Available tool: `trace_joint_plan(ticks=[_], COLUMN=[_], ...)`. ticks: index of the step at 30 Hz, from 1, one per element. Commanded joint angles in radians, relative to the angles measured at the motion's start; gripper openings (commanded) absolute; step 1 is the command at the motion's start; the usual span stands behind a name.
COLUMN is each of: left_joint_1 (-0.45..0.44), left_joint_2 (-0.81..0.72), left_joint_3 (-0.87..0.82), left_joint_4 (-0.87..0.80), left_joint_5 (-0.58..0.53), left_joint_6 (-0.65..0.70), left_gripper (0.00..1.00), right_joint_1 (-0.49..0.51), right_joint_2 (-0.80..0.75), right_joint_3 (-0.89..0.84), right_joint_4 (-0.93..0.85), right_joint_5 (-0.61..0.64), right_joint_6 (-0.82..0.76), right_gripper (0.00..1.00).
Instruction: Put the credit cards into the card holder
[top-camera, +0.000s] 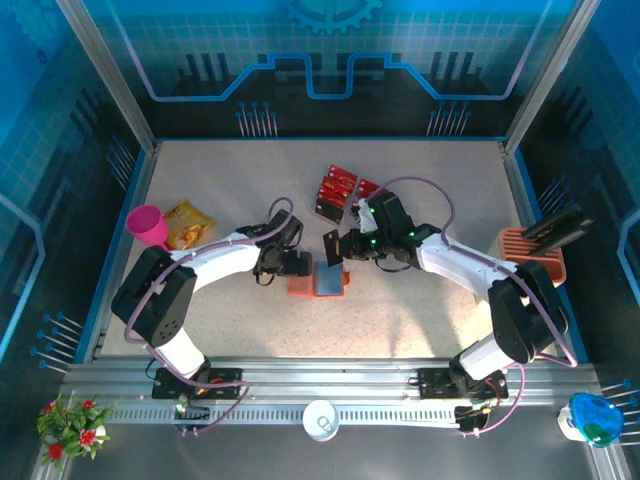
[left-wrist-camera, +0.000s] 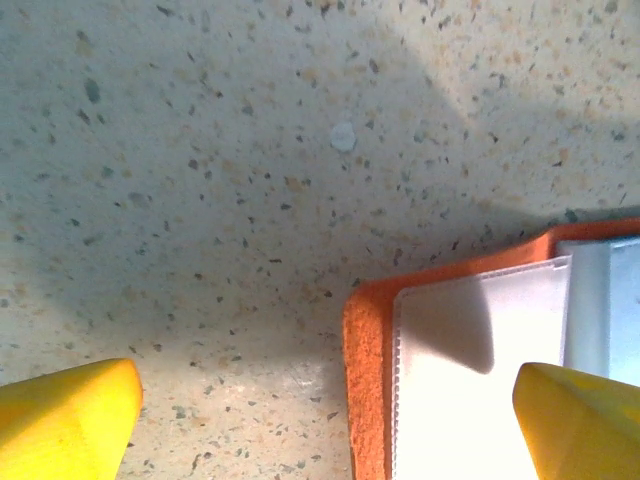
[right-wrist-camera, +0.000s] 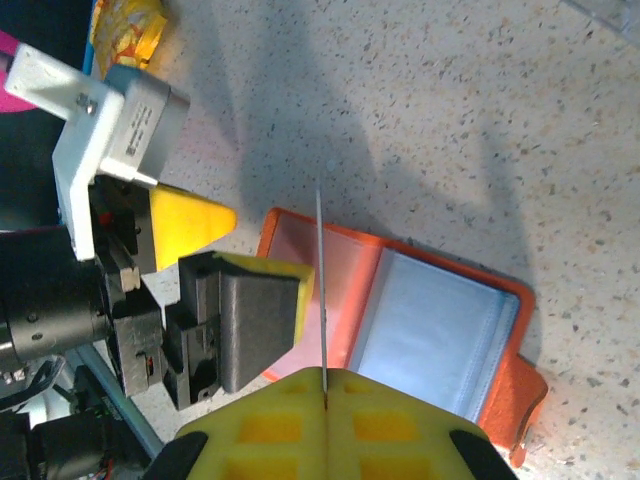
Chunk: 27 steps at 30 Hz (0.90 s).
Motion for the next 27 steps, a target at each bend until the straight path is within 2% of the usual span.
trace_joint_plan(ticks=[1,13,20,27], left_joint_1=[0.002,0.003,0.004,0.006], left_joint_2=[0.010,-0.023,-0.039,-0.039], left_joint_3=[0.027,-0.051,-0.100,-0.110], left_joint_4=[-0.063,-0.056,0.005,0.022], left_joint_5=[-0.044,-0.034,0.006,0.008], left_joint_6=[0.030,0.065,0.062,0.058], left_gripper=[0.97,0.97,0.97,0.97], right_joint_1=[0.017,0.079,0.138,0.154], right_joint_2=[-0.046,-0.077,0.005,0.097], right_joint_3=[-0.041,-0.144,-0.139,-0.137], right_joint_4=[0.040,0.146,0.256,0.354], right_joint_5=[-0.026,0.077,0.150,0.133], right_joint_6=[0.045,0.165,0.217,0.217], right_gripper=[0.00,0.00,0.00,0.00])
